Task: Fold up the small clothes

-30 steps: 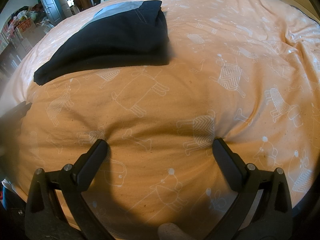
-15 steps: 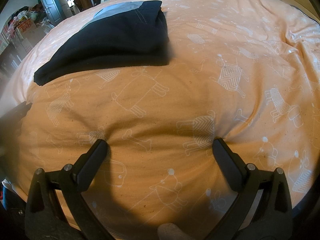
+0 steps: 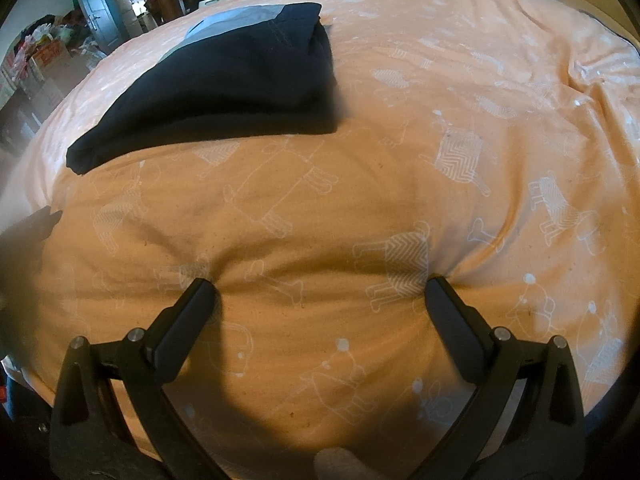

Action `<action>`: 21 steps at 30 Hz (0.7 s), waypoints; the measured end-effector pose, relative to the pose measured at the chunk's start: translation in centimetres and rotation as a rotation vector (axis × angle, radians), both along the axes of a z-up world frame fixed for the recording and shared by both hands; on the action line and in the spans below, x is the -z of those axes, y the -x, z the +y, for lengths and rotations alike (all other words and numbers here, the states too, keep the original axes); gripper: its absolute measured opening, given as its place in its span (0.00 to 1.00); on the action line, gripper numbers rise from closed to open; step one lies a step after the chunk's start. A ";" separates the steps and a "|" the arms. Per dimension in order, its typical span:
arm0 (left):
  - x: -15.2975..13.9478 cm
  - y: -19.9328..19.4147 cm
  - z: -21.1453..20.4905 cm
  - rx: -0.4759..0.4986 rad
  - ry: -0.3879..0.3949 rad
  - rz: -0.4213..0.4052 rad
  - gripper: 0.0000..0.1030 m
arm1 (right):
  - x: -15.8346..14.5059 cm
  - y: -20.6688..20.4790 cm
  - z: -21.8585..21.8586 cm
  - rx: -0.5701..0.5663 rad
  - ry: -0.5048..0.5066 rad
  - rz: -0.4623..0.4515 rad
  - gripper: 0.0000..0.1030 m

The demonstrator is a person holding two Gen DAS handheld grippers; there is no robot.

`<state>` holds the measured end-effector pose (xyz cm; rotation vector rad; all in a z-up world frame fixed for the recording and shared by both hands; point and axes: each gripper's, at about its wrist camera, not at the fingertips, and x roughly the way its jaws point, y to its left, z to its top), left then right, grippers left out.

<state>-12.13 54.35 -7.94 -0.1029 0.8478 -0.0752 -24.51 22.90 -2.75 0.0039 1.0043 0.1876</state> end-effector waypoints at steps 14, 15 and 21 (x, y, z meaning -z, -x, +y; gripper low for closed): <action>0.2 -0.4 -0.3 -0.001 0.026 -0.013 1.00 | 0.2 -0.8 0.6 0.008 -0.013 -0.010 1.00; 0.2 -0.5 -0.3 -0.001 0.029 -0.012 1.00 | 0.2 -0.8 0.5 0.008 -0.014 -0.011 1.00; 0.3 -0.6 -0.2 0.001 0.048 -0.019 1.00 | 0.2 -0.9 0.3 0.014 -0.023 -0.018 1.00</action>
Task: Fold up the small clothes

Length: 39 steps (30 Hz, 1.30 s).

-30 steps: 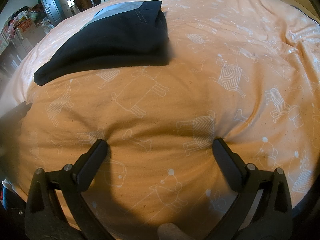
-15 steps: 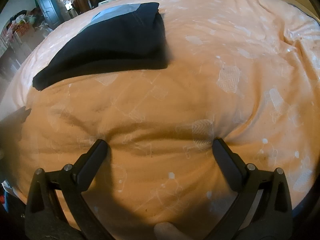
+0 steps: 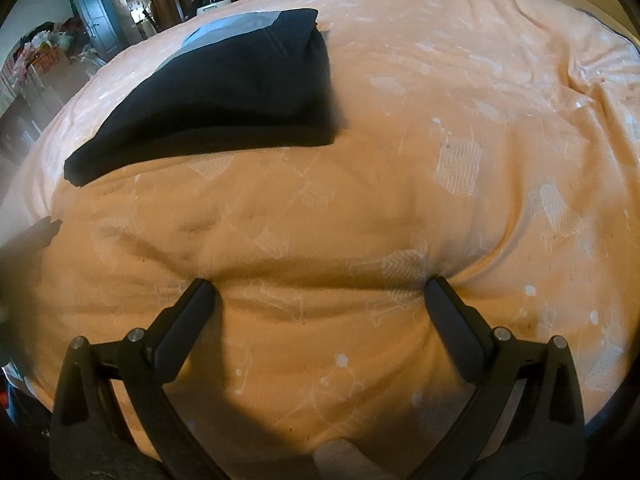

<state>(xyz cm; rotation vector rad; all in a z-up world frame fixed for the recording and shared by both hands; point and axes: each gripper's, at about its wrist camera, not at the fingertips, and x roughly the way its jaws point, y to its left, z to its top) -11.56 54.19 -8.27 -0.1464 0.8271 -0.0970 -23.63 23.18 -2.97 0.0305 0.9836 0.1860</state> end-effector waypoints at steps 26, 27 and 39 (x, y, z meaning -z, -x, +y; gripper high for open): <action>-21.5 8.4 -4.1 0.025 0.001 -0.521 1.00 | -21.5 5.0 3.3 -0.034 0.061 -0.387 1.00; -24.0 10.0 -4.6 0.002 -0.041 -0.599 1.00 | -24.0 6.6 3.8 -0.031 0.074 -0.467 1.00; -28.2 15.1 -7.1 -0.114 0.036 -0.583 1.00 | -25.6 8.3 3.9 -0.001 -0.002 -0.423 1.00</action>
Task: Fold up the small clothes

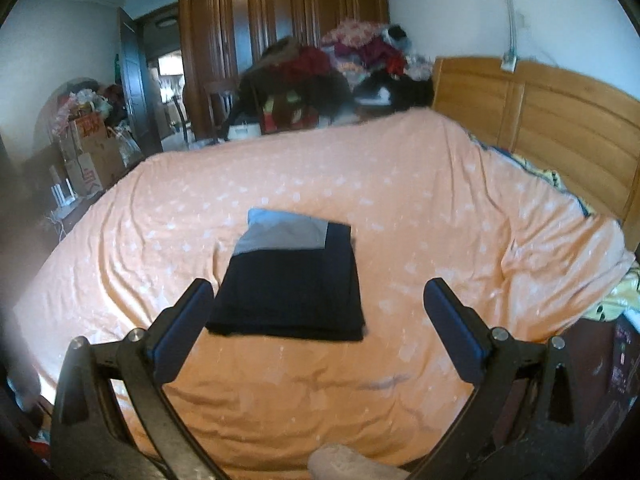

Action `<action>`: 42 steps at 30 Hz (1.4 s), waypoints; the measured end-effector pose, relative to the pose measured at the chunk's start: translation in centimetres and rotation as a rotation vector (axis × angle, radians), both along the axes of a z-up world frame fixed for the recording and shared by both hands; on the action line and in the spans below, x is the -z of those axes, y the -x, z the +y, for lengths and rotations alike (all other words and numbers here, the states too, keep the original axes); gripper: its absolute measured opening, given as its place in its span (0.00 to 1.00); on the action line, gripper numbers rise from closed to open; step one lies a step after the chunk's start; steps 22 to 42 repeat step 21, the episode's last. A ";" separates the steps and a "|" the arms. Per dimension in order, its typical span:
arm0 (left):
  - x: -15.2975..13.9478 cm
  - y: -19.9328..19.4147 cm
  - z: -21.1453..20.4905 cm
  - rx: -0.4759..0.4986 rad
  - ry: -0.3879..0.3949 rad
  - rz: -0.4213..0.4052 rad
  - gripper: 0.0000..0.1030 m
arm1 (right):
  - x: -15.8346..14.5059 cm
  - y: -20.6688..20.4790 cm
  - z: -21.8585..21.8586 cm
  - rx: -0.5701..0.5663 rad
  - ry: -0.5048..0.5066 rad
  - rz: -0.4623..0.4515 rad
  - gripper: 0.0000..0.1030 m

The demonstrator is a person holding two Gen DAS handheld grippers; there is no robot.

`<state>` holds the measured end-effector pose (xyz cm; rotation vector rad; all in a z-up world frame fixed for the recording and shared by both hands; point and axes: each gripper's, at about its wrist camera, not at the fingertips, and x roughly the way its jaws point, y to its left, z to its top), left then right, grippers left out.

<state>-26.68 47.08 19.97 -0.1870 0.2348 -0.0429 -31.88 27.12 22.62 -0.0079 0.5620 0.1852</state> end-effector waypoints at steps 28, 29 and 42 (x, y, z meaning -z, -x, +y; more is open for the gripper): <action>4.4 -2.0 -1.4 0.046 -0.009 0.129 1.00 | 1.1 1.4 0.9 -0.047 0.009 0.042 0.97; 4.4 -2.0 -1.4 0.046 -0.009 0.129 1.00 | 1.1 1.4 0.9 -0.047 0.009 0.042 0.97; 4.4 -2.0 -1.4 0.046 -0.009 0.129 1.00 | 1.1 1.4 0.9 -0.047 0.009 0.042 0.97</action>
